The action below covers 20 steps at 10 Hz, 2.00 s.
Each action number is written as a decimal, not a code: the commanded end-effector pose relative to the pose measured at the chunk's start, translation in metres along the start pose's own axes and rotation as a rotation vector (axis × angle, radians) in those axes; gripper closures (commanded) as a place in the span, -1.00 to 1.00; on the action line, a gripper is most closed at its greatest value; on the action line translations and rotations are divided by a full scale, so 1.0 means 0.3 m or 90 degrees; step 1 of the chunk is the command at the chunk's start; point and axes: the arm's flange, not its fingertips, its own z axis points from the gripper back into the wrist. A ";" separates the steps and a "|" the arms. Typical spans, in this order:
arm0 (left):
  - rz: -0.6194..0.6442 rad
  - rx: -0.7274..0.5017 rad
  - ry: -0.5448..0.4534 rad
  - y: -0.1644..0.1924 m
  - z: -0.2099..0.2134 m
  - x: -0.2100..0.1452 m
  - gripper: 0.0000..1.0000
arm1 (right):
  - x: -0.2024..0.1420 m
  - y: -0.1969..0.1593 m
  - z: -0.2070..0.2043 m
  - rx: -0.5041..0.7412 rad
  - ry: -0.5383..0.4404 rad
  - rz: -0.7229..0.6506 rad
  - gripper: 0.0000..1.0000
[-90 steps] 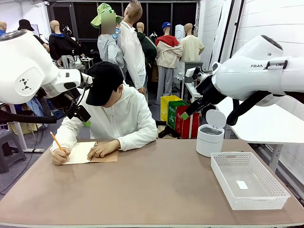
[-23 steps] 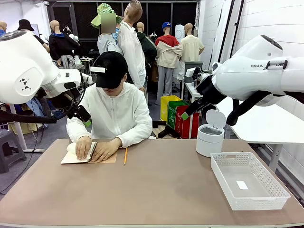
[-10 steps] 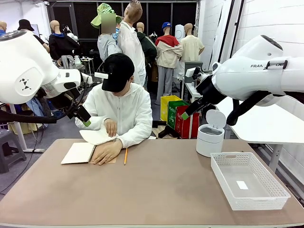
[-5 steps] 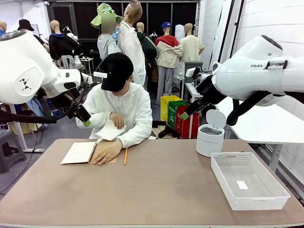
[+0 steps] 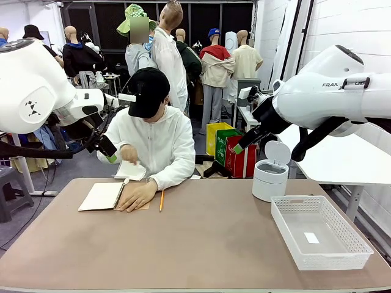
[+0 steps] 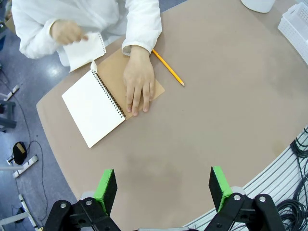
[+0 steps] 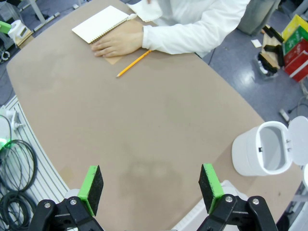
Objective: Sort the paper based on its condition.
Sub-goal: If a person hands you a paper, place it in the Organizing basket , and if it's crumpled, put it in the Trash can.
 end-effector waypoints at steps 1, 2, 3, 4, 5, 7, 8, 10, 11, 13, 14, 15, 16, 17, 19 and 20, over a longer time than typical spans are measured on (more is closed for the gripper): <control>-0.002 0.001 -0.002 0.003 0.003 0.000 -1.00 | 0.000 0.001 -0.002 0.004 -0.001 -0.001 -1.00; -0.002 0.001 -0.002 0.003 0.003 0.000 -1.00 | 0.000 0.001 -0.002 0.004 -0.001 -0.001 -1.00; -0.002 0.001 -0.002 0.003 0.003 0.000 -1.00 | 0.000 0.001 -0.002 0.004 -0.001 -0.001 -1.00; -0.002 0.001 -0.002 0.003 0.003 0.000 -1.00 | 0.000 0.001 -0.002 0.004 -0.001 -0.001 -1.00; -0.002 0.001 -0.002 0.003 0.003 0.000 -1.00 | 0.000 0.001 -0.002 0.004 -0.001 -0.001 -1.00; -0.002 0.001 -0.002 0.003 0.003 0.000 -1.00 | 0.000 0.001 -0.002 0.004 -0.001 -0.001 -1.00; -0.002 0.001 -0.002 0.003 0.003 0.000 -1.00 | 0.000 0.001 -0.002 0.004 -0.001 -0.001 -1.00; -0.002 0.001 -0.002 0.003 0.003 0.000 -1.00 | 0.000 0.001 -0.002 0.004 -0.001 -0.001 -1.00; -0.002 0.001 -0.002 0.003 0.003 0.000 -1.00 | 0.000 0.001 -0.002 0.004 -0.001 -0.001 -1.00; -0.002 0.001 -0.002 0.003 0.003 0.000 -1.00 | 0.000 0.001 -0.002 0.004 -0.001 -0.001 -1.00; -0.002 0.001 -0.002 0.003 0.003 0.000 -1.00 | 0.000 0.001 -0.002 0.004 -0.001 -0.001 -1.00; -0.002 0.001 -0.002 0.003 0.003 0.000 -1.00 | 0.000 0.001 -0.002 0.004 -0.001 -0.001 -1.00; -0.002 0.001 -0.002 0.003 0.003 0.000 -1.00 | 0.000 0.001 -0.002 0.004 -0.001 -0.001 -1.00; -0.002 0.001 -0.002 0.003 0.003 0.000 -1.00 | 0.000 0.001 -0.002 0.004 -0.001 -0.001 -1.00; -0.002 0.001 -0.002 0.003 0.003 0.000 -1.00 | 0.000 0.001 -0.002 0.004 -0.001 -0.001 -1.00; -0.002 0.001 -0.002 0.003 0.003 0.000 -1.00 | 0.000 0.001 -0.002 0.004 -0.001 -0.001 -1.00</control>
